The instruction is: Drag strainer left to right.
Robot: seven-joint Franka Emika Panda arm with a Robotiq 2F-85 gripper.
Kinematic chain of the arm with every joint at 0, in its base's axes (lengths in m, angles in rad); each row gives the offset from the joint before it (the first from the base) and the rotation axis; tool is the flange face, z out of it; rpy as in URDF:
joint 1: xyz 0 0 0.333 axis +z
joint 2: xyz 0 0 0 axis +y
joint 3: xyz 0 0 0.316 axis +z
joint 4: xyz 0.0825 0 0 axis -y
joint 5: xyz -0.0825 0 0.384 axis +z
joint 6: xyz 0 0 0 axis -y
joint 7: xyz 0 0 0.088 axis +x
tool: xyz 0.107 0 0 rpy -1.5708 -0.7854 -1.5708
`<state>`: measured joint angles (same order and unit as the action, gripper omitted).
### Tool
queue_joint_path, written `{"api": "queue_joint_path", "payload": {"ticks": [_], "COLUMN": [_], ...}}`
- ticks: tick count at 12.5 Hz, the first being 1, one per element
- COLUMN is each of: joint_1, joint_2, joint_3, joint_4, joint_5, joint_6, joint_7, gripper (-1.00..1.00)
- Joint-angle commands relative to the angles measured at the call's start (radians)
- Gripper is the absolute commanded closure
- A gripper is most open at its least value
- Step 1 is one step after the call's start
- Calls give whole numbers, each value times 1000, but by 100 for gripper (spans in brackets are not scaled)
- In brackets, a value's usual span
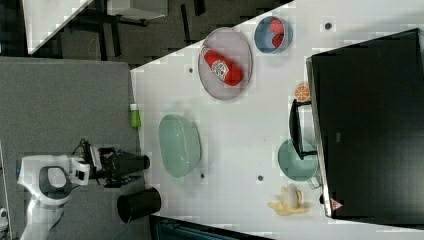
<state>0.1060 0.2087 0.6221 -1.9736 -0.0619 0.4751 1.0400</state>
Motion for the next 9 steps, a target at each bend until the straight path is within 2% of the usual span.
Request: {"api": "queue_joint_path", "payload": {"ticks": [1,4,7,9], "joint_1": [-22,-21,-21,-21], "joint_2": [93,243,363,395], "joint_3": [-15,-22,-59,-88], "joint_4": [25,24,11,-17], "joint_5": [-94,-177,-216,-219], "joint_6": [75,181,332,422], "joint_7": [383,469,468,468], "gripper": [-100,-100,-100,-100]}}
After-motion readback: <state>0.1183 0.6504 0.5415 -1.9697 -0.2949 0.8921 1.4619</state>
